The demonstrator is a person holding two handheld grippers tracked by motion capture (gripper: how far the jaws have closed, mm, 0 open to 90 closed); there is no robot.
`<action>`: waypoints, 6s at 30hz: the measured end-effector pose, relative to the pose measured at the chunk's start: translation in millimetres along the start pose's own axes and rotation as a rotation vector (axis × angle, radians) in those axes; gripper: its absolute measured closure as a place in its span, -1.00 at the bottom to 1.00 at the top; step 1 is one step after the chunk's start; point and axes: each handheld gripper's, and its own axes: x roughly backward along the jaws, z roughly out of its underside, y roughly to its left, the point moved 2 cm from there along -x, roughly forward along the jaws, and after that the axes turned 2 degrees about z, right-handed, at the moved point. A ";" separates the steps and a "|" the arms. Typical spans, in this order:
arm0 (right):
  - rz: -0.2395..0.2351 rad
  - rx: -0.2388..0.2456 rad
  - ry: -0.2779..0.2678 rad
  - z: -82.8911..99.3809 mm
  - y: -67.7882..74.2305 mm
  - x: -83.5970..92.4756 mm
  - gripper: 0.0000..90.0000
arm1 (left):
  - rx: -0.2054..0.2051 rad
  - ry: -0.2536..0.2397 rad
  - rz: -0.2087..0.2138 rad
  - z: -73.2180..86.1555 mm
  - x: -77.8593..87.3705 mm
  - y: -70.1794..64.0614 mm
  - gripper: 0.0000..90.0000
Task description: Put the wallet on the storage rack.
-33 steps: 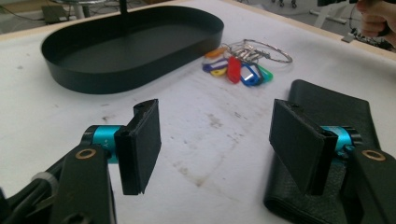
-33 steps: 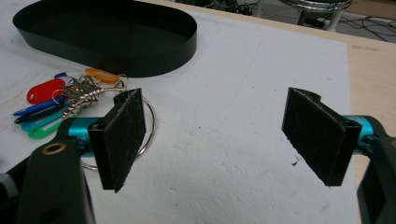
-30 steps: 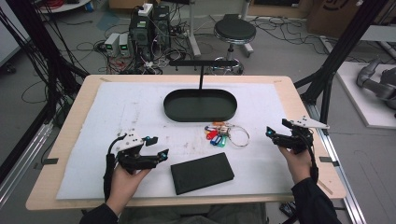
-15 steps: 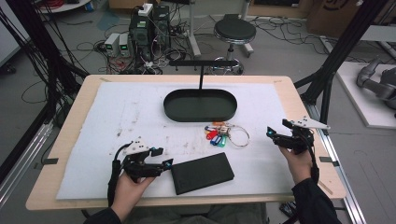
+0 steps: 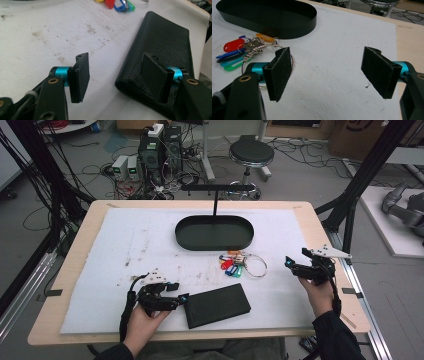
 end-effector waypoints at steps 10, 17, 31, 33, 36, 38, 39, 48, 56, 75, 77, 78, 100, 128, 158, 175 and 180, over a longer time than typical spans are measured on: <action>-0.001 -0.001 0.005 0.2 0.5 -0.6 -0.45 | 0.031 0.048 0.032 4.0 -8.6 -1.4 -0.07; -0.001 0.004 0.012 0.1 1.0 -2.5 -0.45 | 0.059 0.054 0.082 6.0 -9.5 -1.8 0.12; -0.008 0.013 0.016 -1.2 4.9 -5.6 -0.45 | 0.064 0.027 0.105 6.6 -5.8 -1.7 0.58; -0.007 0.012 0.014 -1.3 4.7 -5.4 -0.45 | 0.056 0.024 0.107 6.2 -5.2 -0.9 0.62; -0.005 0.012 0.010 -1.5 4.5 -4.4 -0.44 | 0.045 0.000 0.109 3.8 -3.7 -0.6 0.69; -0.006 0.014 0.007 -1.6 4.4 -4.0 -0.44 | 0.025 -0.013 0.101 1.4 -3.1 -1.8 0.70; -0.005 0.016 0.006 -1.6 4.2 -3.9 -0.44 | 0.008 -0.021 0.096 -0.1 -2.9 -2.9 0.71; -0.038 -0.001 -0.043 -4.9 9.2 2.8 -0.44 | -0.169 -0.115 0.061 -16.1 0.8 -11.2 0.74; -0.175 0.014 -0.100 -10.3 27.2 5.8 -0.44 | -0.325 -0.210 0.022 -22.7 8.2 -16.2 0.76; -0.670 0.115 0.023 -10.2 89.0 -18.9 -0.38 | -0.484 -0.288 0.033 -24.8 14.7 -25.1 0.76; -0.695 0.127 0.049 -8.5 92.7 -22.5 -0.38 | -0.484 -0.293 0.036 -24.9 14.9 -25.2 0.76; -0.709 0.128 0.066 -7.6 94.4 -24.3 -0.38 | -0.485 -0.296 0.037 -25.0 15.0 -25.1 0.76; -0.867 0.273 0.046 -10.1 105.1 -14.0 0.70 | -0.222 -0.252 0.134 -22.6 6.1 -1.0 -0.08; -0.832 0.276 0.011 -9.6 97.7 -12.1 0.24 | -0.337 -0.153 0.304 -21.8 -11.9 -8.6 0.64; -0.346 0.080 -0.060 -13.2 46.8 -7.4 -0.23 | -0.330 -0.272 0.276 -37.2 9.3 -2.9 0.65; -0.218 0.023 -0.066 -10.5 31.3 -4.3 -0.22 | -0.360 -0.364 0.220 -69.7 11.8 3.6 0.65; -0.189 -0.006 -0.073 -8.9 24.8 -2.1 -0.22 | -0.369 -0.389 0.174 -83.0 5.2 10.3 0.65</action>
